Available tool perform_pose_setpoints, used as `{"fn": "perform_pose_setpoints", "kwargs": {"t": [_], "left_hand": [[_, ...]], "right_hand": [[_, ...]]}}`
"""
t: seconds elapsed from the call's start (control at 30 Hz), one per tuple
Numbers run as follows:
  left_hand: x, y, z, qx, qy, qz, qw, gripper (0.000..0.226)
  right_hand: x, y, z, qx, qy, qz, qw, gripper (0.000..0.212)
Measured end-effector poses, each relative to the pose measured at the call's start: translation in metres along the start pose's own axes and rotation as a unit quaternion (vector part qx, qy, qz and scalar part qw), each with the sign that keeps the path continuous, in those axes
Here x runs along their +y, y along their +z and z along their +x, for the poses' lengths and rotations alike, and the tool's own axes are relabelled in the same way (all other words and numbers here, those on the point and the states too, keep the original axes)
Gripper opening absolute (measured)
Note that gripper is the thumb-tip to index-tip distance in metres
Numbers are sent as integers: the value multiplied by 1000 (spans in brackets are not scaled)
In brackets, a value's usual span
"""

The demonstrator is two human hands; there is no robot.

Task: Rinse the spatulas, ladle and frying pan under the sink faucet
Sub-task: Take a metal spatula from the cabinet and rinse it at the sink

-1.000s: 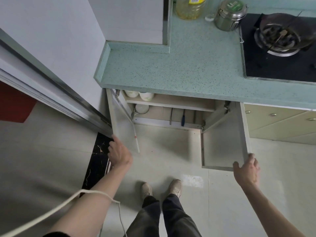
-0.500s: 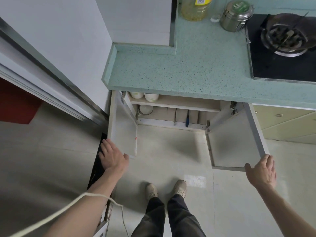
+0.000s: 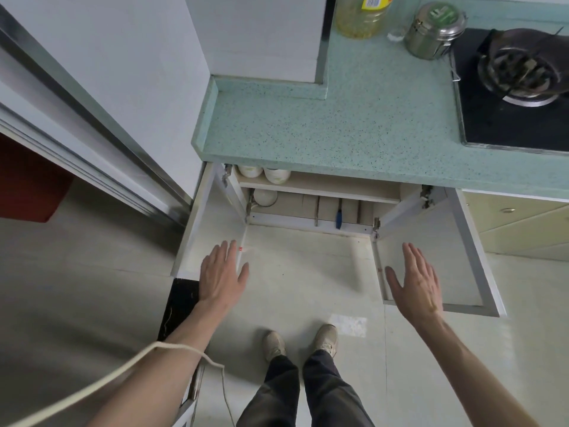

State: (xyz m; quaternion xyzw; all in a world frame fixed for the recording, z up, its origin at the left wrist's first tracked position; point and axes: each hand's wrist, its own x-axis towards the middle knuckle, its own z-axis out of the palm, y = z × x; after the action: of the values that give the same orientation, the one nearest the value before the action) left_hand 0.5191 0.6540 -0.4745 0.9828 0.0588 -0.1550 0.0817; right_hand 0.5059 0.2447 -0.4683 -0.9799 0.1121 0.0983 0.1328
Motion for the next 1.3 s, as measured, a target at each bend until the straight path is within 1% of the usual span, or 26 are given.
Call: {"fn": "perform_pose_setpoints", "kwargs": {"t": [0.2,0.37,0.43,0.53,0.7,0.83,1.07,1.13,1.3], "left_hand": [[53,10,22,58,96,-55,992,57],[96,16,38,79,149,-62,984,54],[110,20,47,83,160,-59,982,55],[129,26,66,85,152,-73,982,53],[151,47,105,112,149,-98,978,49],[155,86,140,124,136,-103,978,51],[144,184,200,126,138,-104,977,53],[140,210,218,136,135,-99,976,53],[130,280,260,140,147,-91,975,52]], "right_hand": [[-33,5,9,44,-37,4,998,66],[-54,20,29,44,-29,31,998,67],[-59,28,41,39,-35,34,998,69],[-64,39,63,30,-45,31,998,71],[-64,65,104,33,-60,34,997,71],[-56,105,138,48,-66,35,996,66],[-47,194,190,57,-67,26,996,65],[-47,226,206,50,-64,41,996,65],[-44,307,245,30,-19,96,995,64]]}}
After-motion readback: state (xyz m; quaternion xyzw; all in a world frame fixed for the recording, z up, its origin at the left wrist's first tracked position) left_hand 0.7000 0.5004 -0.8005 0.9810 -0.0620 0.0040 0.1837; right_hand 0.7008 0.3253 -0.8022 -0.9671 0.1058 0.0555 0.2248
